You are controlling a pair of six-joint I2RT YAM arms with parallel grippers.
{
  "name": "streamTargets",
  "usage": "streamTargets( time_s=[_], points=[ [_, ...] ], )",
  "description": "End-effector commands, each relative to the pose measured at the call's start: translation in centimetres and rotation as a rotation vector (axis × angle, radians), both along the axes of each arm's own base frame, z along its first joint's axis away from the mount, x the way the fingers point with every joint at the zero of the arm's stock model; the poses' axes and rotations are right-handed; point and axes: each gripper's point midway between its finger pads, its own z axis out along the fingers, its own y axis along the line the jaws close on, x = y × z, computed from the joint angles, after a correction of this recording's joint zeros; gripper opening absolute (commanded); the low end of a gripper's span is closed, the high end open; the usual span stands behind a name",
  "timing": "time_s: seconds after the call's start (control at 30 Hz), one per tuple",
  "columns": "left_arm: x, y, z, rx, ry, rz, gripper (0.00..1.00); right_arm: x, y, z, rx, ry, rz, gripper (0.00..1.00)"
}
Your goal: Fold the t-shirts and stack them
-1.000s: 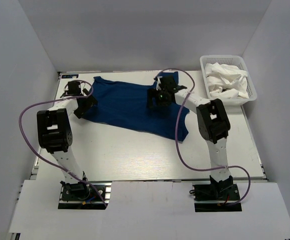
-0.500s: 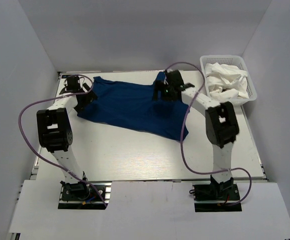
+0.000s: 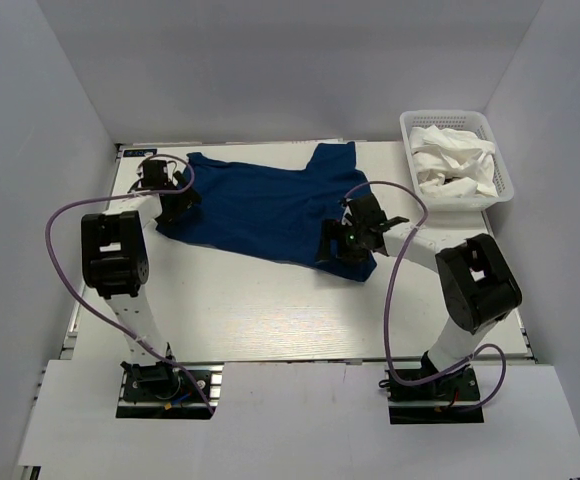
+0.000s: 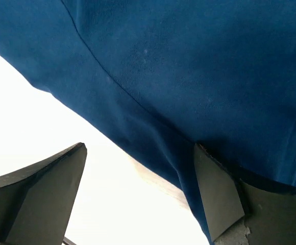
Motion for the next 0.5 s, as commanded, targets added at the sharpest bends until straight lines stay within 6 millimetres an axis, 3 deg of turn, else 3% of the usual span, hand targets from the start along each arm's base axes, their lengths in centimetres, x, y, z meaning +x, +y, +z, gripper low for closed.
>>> streamTargets(
  time_s=[0.0,0.07,0.13,0.17,0.2,0.23,0.27,0.33,0.37,0.47],
  points=[
    [-6.9,-0.9,-5.3,-0.012,0.243,0.006,1.0,0.7,0.6,0.1,0.04,-0.007,-0.02,0.9],
    [-10.0,-1.0,-5.6,0.0,0.3,0.029,1.0,-0.9,-0.3,0.2,0.045,0.001,-0.053,0.9],
    [-12.7,-1.4,-5.4,0.0,0.338,0.056,1.0,-2.9,-2.3,-1.4,-0.018,0.04,-0.1,0.9],
    [-15.7,-1.3,-6.4,0.005,0.39,0.075,1.0,-4.5,-3.4,-2.3,-0.045,0.069,-0.115,0.9],
    [-17.2,-1.4,-6.1,0.0,0.4,0.087,1.0,-5.8,-4.3,-1.7,-0.039,0.055,-0.133,0.9],
    [-17.8,-1.5,-4.4,-0.007,0.354,0.099,1.0,-7.0,-5.2,-2.2,-0.072,0.077,-0.151,0.9],
    [-20.3,-1.9,-4.9,-0.016,0.38,0.112,1.0,-9.2,-6.4,-2.5,-0.073,0.085,-0.165,0.9],
    [-23.1,-2.7,-3.6,-0.045,0.343,0.11,1.0,-10.8,-7.3,-2.0,-0.069,0.093,-0.188,0.9],
    [-23.5,-3.2,-3.0,-0.066,0.313,0.12,1.0,-12.0,-7.8,-2.5,-0.081,0.111,-0.184,0.9],
    [-25.0,-3.4,-0.9,-0.08,0.244,0.127,1.0,-12.7,-8.6,-0.3,-0.067,0.044,-0.195,0.9]
  ],
)
